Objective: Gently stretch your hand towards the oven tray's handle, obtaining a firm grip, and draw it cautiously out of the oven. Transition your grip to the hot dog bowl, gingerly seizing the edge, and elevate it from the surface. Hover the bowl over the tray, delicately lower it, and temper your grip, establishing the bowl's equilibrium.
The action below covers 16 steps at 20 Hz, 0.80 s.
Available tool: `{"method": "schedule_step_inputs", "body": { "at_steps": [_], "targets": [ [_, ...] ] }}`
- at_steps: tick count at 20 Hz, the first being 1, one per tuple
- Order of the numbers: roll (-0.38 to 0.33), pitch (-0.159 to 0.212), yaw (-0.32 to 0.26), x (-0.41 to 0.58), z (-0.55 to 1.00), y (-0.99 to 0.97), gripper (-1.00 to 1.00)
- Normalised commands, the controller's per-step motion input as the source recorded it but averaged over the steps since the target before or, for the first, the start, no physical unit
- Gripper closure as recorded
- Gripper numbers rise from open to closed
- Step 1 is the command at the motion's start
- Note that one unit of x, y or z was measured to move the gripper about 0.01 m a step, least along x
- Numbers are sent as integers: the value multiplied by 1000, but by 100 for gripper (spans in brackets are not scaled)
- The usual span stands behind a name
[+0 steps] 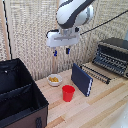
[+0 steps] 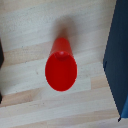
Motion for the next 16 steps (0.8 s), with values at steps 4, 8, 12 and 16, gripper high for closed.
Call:
{"method": "schedule_step_inputs", "body": {
  "at_steps": [4, 8, 12, 16],
  "targets": [
    [-210, 8, 77, 0, 59, -221, -100],
    [-264, -5, 102, 0, 151, -314, -100],
    [-258, -20, 105, 0, 191, -322, -100],
    [-240, -52, 139, 0, 131, -330, -100]
  ]
}}
